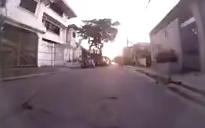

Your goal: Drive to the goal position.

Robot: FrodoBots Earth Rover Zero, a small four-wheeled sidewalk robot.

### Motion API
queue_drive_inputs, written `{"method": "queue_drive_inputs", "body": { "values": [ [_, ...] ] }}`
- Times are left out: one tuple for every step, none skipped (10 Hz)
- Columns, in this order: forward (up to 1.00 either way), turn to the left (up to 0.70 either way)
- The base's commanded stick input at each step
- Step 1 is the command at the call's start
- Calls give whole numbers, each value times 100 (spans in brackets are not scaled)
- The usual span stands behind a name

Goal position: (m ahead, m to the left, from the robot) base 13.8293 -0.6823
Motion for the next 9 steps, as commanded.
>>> {"method": "queue_drive_inputs", "body": {
  "values": [
    [100, -40],
    [100, -19],
    [100, -10],
    [100, -1],
    [100, 0],
    [100, 0],
    [100, 0],
    [100, 0],
    [100, 0]
  ]
}}
